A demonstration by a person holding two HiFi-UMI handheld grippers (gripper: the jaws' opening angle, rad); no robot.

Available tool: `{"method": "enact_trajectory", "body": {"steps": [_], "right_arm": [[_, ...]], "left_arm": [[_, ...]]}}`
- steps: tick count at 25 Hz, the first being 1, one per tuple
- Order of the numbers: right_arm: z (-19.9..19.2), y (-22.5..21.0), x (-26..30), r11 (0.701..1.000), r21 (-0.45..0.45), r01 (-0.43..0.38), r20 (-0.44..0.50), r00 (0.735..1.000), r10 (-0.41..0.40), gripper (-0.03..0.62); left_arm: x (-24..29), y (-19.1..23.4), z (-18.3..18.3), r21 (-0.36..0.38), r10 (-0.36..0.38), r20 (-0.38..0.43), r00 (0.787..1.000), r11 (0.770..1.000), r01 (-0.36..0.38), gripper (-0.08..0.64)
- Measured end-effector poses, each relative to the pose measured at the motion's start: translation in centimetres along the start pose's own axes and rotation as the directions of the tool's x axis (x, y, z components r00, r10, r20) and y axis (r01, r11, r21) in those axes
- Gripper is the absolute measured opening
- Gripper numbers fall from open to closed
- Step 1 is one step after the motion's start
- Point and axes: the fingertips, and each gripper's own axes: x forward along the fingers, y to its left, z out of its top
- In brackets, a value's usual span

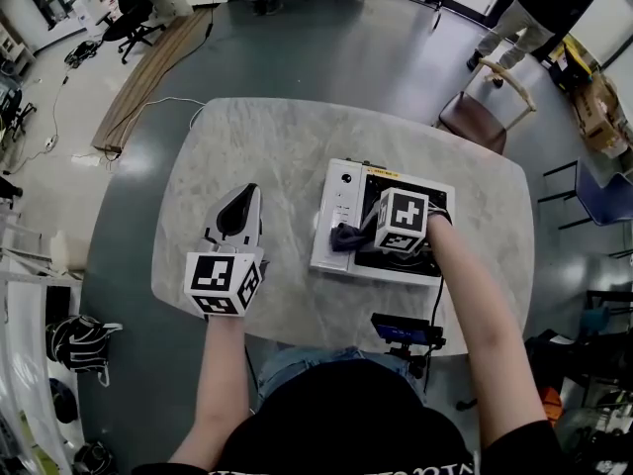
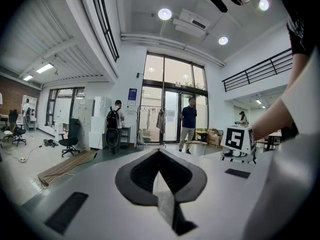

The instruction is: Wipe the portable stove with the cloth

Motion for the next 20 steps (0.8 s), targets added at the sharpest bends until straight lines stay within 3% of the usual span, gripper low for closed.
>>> {"method": "enact_trajectory", "body": {"steps": [4, 7, 9, 11, 13, 15, 17, 20], "right_arm": [[0.3, 0.9, 0.1, 0.995, -0.094, -0.024, -0.104, 0.994, 0.015, 0.069], [0.3, 0.8, 0.1, 0.995, -0.099, -0.029, -0.102, 0.995, 0.019, 0.069], [0.7, 0.6, -0.3, 0.997, -0.079, -0.001, -0.029, 1.0, -0.001, 0.069], [1.9, 0.4, -1.8, 0.999, -0.009, 0.052, 0.123, 0.991, -0.051, 0.069], [3.2, 0.1, -4.6, 0.989, 0.103, 0.107, 0.298, 0.945, -0.134, 0.069], [3.8, -0.2, -7.4, 0.958, 0.243, 0.149, 0.427, 0.871, -0.244, 0.069], [3.6, -0.1, -9.3, 0.911, 0.384, 0.149, 0.496, 0.799, -0.34, 0.069], [2.7, 0.8, -10.6, 0.84, 0.535, 0.089, 0.549, 0.72, -0.426, 0.069]], "left_arm": [[-0.5, -0.1, 0.1, 0.001, 0.007, 0.003, 1.0, 1.0, -0.007, 0.011], [-0.7, 0.0, 0.1, 0.0, 0.014, 0.004, 1.0, 1.0, -0.014, 0.012], [-0.9, 0.1, 0.0, 0.0, 0.017, 0.003, 1.0, 1.0, -0.017, 0.011], [-0.9, 0.2, -0.1, 0.001, 0.017, 0.0, 1.0, 1.0, -0.017, 0.011], [-0.9, 0.2, -0.1, 0.001, 0.015, -0.001, 1.0, 1.0, -0.015, 0.011], [-0.7, 0.0, -0.1, 0.0, 0.007, -0.003, 1.0, 1.0, -0.007, 0.011], [-0.5, -0.3, -0.1, 0.002, -0.009, -0.004, 1.0, 1.0, 0.009, 0.011], [0.0, -1.1, 0.0, 0.008, -0.038, -0.006, 0.999, 0.999, 0.039, 0.011]]}}
